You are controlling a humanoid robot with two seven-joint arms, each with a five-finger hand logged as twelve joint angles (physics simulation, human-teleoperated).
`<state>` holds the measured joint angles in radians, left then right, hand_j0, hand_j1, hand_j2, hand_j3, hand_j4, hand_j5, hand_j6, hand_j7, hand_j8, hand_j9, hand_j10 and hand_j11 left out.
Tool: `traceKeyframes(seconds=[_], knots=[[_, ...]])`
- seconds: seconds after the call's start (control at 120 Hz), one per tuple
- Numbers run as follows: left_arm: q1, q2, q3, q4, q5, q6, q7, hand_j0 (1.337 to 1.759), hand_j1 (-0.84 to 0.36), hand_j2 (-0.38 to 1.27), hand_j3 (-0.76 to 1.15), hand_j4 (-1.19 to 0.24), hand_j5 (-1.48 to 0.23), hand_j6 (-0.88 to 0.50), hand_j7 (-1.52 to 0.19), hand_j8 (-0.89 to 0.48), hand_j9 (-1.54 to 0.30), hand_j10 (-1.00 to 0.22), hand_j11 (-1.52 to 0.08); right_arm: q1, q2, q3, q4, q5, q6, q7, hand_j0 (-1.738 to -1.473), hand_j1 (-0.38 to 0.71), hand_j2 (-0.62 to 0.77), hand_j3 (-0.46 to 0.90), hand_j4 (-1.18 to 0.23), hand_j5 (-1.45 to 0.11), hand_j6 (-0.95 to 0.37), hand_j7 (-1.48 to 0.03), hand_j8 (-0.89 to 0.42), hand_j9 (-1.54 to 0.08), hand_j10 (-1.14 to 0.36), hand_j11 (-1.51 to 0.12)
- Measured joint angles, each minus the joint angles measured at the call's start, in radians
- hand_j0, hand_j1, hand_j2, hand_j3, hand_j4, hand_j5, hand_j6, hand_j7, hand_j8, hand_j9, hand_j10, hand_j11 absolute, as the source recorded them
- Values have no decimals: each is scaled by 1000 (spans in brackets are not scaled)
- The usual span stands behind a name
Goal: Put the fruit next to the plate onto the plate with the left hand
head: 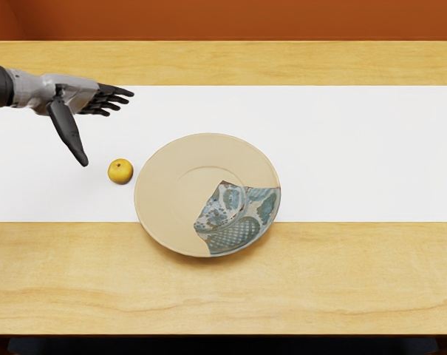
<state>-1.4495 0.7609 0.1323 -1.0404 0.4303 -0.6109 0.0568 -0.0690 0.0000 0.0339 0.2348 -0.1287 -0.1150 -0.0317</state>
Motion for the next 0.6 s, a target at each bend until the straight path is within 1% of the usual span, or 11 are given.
traceKeyframes(seconds=[0.125,0.158,0.175,0.2,0.258,0.325,0.367,0.417,0.492,0.542,0.6], knots=[[-4,0,-2,0,2,0,1,1658,349,0,0,-3,0,-4,0,-3,0,-2,0,-1,0,3,0,1,0,0,-1658,-310,-7,0,-33,-43,-33,-43,-33,-43,-33,-43],[-13,0,-3,3,2,0,11,1658,349,0,0,-3,0,-4,0,-3,0,-2,0,-1,0,3,0,1,0,0,-1658,-310,-7,0,-33,-43,-33,-43,-33,-43,-33,-43],[-18,-1,-3,5,2,0,24,1658,349,0,0,-3,0,-4,0,-3,0,-2,0,0,0,3,0,1,0,0,-1658,-310,-7,0,-33,-43,-33,-43,-33,-43,-33,-43],[-23,-8,-4,7,2,0,55,1658,349,1,0,-3,0,-3,0,-3,0,-2,0,-1,0,3,0,1,0,0,-1658,-310,-7,0,-33,-43,-33,-43,-33,-43,-33,-43],[-32,-51,-6,12,2,0,149,1658,349,0,0,-3,0,-4,0,-3,0,-2,0,-2,0,3,0,1,0,0,-1658,-310,-7,0,-33,-43,-33,-43,-33,-43,-33,-43],[-102,-65,-9,13,36,0,248,1658,349,0,0,-3,0,-4,0,-3,0,-2,0,-2,0,2,0,1,0,-1,-1658,-310,-7,0,-33,-43,-33,-43,-33,-43,-33,-43],[-128,-68,-10,11,94,0,293,1658,349,0,0,-3,0,-3,0,-3,0,-2,0,-3,0,2,0,1,0,-1,-1658,-310,-7,0,-33,-43,-33,-43,-33,-43,-33,-43],[-137,-66,-11,7,155,0,328,1658,349,0,0,-3,0,-3,0,-3,0,-2,0,-3,0,2,0,1,0,-1,-1658,-310,-7,0,-33,-43,-33,-43,-33,-43,-33,-43],[-132,-69,-11,-27,225,0,361,1658,349,0,0,-3,0,-3,0,-3,0,-2,0,-3,0,2,0,1,0,-1,-1658,-310,-7,0,-33,-43,-33,-43,-33,-43,-33,-43],[-96,-58,-11,-98,295,3,373,1658,349,0,0,-3,0,-3,0,-3,0,-2,0,-3,0,2,0,1,0,-1,-1658,-310,-7,0,-33,-43,-33,-43,-33,-43,-33,-43],[-76,-55,-11,-193,363,40,394,1658,349,0,0,-3,0,-4,0,-3,0,-2,0,-3,0,1,0,1,0,-1,-1658,-310,-7,0,-33,-43,-33,-43,-33,-43,-33,-43]])
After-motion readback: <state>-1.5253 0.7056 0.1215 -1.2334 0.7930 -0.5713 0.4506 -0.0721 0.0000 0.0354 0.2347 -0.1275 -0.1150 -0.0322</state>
